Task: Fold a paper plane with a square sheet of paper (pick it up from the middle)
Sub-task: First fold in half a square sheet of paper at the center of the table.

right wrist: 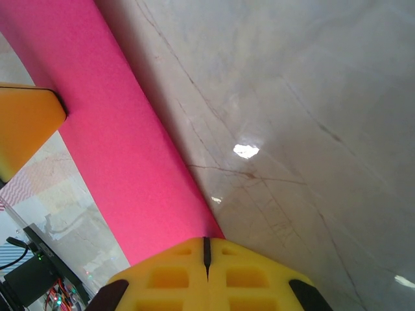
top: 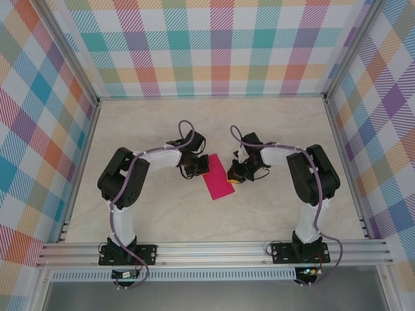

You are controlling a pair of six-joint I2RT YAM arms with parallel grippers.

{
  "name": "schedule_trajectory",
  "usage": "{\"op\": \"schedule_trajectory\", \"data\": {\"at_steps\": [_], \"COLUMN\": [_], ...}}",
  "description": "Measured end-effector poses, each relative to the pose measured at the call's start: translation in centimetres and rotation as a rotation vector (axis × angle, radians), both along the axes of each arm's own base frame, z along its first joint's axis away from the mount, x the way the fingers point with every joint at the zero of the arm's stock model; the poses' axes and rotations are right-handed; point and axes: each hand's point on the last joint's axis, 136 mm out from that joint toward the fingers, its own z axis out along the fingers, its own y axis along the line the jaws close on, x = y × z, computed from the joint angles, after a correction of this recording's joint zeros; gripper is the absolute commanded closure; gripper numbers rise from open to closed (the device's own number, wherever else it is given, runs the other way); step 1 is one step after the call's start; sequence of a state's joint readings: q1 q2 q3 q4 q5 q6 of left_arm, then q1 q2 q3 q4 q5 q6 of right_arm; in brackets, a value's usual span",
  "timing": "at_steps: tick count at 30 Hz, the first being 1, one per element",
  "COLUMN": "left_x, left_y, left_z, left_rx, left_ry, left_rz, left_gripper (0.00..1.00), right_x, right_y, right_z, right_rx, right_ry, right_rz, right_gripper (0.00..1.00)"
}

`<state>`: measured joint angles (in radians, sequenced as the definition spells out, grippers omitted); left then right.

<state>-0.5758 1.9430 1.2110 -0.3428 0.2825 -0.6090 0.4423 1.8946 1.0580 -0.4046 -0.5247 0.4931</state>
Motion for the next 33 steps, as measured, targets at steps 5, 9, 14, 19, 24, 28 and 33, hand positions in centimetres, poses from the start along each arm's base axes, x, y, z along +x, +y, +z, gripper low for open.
{"op": "schedule_trajectory", "data": {"at_steps": [5,9,14,19,24,28,33], "left_x": [0.3,0.9,0.8,0.5,0.8,1.0,1.6], "left_y": [-1.7,-3.5,-5.8,-6.7,-6.9,-7.1,-7.6], "left_z": [0.7,1.7,2.4,0.7,0.5,0.7,1.2], "left_rx": [-0.105,-0.193,-0.239,-0.232,-0.231,-0.241,-0.262], "left_ry": [-0.019,-0.055,-0.091,-0.066,-0.074,-0.093,-0.121], "left_rz": [-0.021,-0.019,-0.042,-0.047,-0.051,-0.064,-0.077], "left_gripper": [1.0,1.0,1.0,1.0,1.0,1.0,1.0], "right_x": [0.0,0.0,-0.1,-0.1,-0.1,-0.1,-0.1], "right_y": [0.0,0.0,0.1,0.1,0.1,0.1,0.1], "right_z": [0.0,0.0,0.0,0.0,0.0,0.0,0.0], "right_rx": [0.003,0.004,0.007,0.007,0.01,0.015,0.015], "right_ry": [0.001,0.0,0.001,0.001,0.002,0.002,0.001], "right_rz": [0.001,0.001,0.002,0.002,0.002,0.004,0.004], "right_gripper": [0.95,0.95,0.95,0.95,0.95,0.95,0.95]}}
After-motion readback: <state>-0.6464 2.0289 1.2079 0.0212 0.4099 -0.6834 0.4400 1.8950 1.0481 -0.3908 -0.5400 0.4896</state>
